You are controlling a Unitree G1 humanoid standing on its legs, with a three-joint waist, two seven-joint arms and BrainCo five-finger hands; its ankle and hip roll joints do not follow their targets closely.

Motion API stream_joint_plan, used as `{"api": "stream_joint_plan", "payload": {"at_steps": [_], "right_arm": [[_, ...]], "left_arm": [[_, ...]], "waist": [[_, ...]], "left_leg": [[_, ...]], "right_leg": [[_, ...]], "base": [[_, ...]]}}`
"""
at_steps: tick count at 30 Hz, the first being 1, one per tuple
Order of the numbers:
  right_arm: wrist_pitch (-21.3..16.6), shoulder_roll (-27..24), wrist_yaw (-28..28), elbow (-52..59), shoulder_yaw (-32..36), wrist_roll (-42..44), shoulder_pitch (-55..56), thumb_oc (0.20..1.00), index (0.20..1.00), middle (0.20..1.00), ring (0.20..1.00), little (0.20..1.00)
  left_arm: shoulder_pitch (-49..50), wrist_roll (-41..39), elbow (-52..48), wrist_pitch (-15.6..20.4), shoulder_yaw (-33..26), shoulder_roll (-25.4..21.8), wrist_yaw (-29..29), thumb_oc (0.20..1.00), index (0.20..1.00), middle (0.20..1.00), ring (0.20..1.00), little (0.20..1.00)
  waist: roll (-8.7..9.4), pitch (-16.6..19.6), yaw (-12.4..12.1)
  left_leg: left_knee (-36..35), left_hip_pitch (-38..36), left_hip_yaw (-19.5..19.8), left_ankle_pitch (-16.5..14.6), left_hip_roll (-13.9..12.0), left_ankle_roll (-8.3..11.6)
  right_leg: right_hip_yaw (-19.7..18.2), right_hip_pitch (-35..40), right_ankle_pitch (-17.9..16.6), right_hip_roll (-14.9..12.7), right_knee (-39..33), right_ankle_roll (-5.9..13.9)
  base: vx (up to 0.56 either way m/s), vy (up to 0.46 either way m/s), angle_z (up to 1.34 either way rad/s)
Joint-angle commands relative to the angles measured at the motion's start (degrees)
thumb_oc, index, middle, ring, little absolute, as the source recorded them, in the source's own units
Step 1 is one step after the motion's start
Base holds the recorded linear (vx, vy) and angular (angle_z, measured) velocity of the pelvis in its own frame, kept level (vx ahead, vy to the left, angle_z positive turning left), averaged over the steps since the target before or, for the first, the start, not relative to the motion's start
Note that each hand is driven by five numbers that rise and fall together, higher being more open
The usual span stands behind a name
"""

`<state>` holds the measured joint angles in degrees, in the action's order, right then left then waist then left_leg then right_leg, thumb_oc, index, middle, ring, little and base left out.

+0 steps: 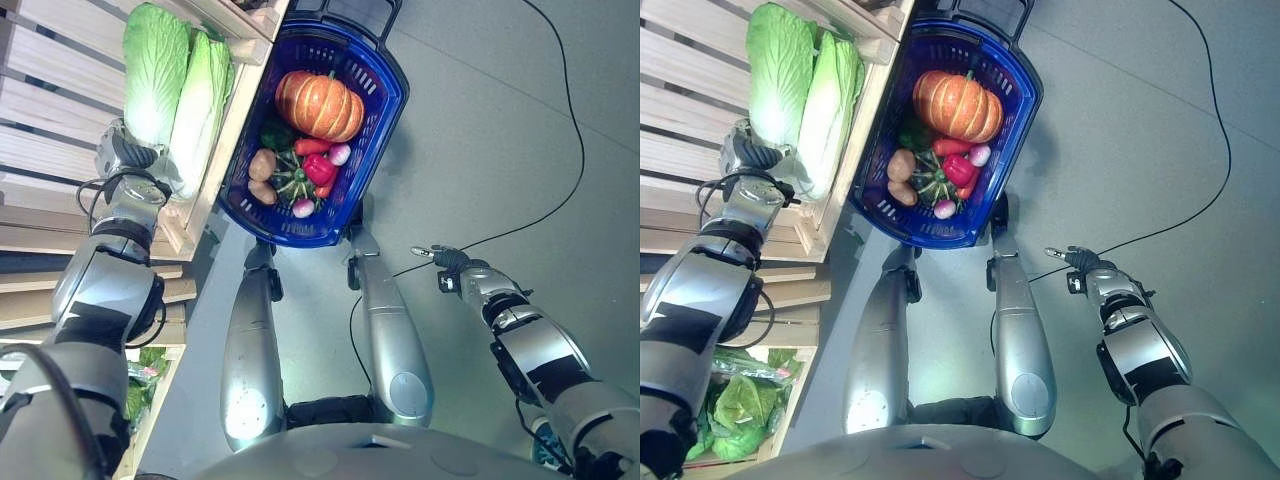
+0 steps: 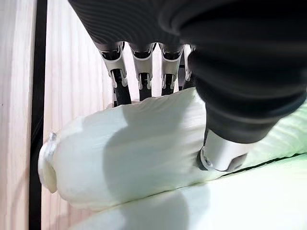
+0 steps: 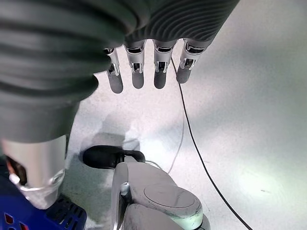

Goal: Pick up fruits and vegetables into the basket

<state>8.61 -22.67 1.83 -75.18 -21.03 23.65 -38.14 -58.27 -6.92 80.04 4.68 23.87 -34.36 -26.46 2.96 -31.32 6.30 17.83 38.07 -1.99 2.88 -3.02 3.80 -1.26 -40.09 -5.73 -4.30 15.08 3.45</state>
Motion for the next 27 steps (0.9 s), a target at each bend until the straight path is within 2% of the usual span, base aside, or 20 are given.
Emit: {"api": "stream_joint_plan", "payload": {"at_steps": [1,2,6,18,23,27], "right_arm": [[0.5,-1.9,-0.2,-0.7,-1.3,1.5,3.8,1.000,1.000,1.000,1.000,1.000],[0.3,-1.9,-0.4,-0.6,-1.2,1.8,3.9,1.000,1.000,1.000,1.000,1.000],[-0.7,-1.8,-0.9,-0.5,-0.4,2.3,4.3,1.000,1.000,1.000,1.000,1.000],[-5.6,-2.2,-3.6,2.6,3.4,8.4,5.6,1.000,1.000,1.000,1.000,1.000],[-11.2,-2.2,-5.3,5.1,5.7,12.0,6.0,1.000,1.000,1.000,1.000,1.000],[-16.1,-2.6,-6.0,8.8,7.5,15.6,5.9,1.000,1.000,1.000,1.000,1.000]], "left_arm": [[2.8,-5.9,-0.2,5.1,-4.6,0.6,0.7,0.200,0.200,0.200,0.200,0.200],[3.0,-7.4,-1.0,7.1,-5.3,0.7,0.9,0.200,0.200,0.200,0.200,0.200],[4.0,-9.1,-3.3,10.6,-6.9,0.6,1.1,0.200,0.200,0.200,0.200,0.200],[9.9,-12.1,-15.6,17.4,-10.9,0.4,-0.8,0.200,0.200,0.200,0.200,0.200],[12.9,-8.4,-22.5,20.1,-11.1,1.1,-2.6,0.200,0.200,0.200,0.200,0.200],[14.5,-0.4,-28.8,20.3,-9.1,1.0,-7.1,0.200,0.200,0.200,0.200,0.200]], "waist": [[0.06,1.5,-1.1],[0.04,1.5,-1.2],[-0.14,1.5,-1.4],[-0.86,1.5,-3.1],[-1.25,1.5,-3.8],[-1.27,1.5,-4.4]], "left_leg": [[-0.1,0.5,0.9,-1.5,2.7,0.12],[-0.3,0.2,0.9,-1.5,2.7,0.11],[-0.8,-0.4,1.0,-1.5,2.8,0.08],[-2.2,-2.2,1.8,-1.5,3.3,-0.12],[-2.7,-2.7,2.0,-1.5,3.4,-0.21],[-3.2,-2.9,2.1,-1.4,3.5,-0.39]], "right_leg": [[2.8,1.3,6.9,3.2,5.1,-0.87],[2.8,1.7,6.9,3.1,4.9,-0.85],[2.9,2.2,6.8,3.0,4.4,-0.79],[3.6,4.4,6.8,2.7,2.9,-0.84],[3.8,4.9,6.8,2.7,2.6,-0.80],[4.4,5.1,6.5,2.5,2.3,-0.64]], "base": [[0.00,0.000,0.00],[0.00,0.000,0.00],[0.00,0.000,0.00],[0.00,-0.023,0.02],[-0.01,-0.026,0.00],[-0.02,-0.037,0.04]]}}
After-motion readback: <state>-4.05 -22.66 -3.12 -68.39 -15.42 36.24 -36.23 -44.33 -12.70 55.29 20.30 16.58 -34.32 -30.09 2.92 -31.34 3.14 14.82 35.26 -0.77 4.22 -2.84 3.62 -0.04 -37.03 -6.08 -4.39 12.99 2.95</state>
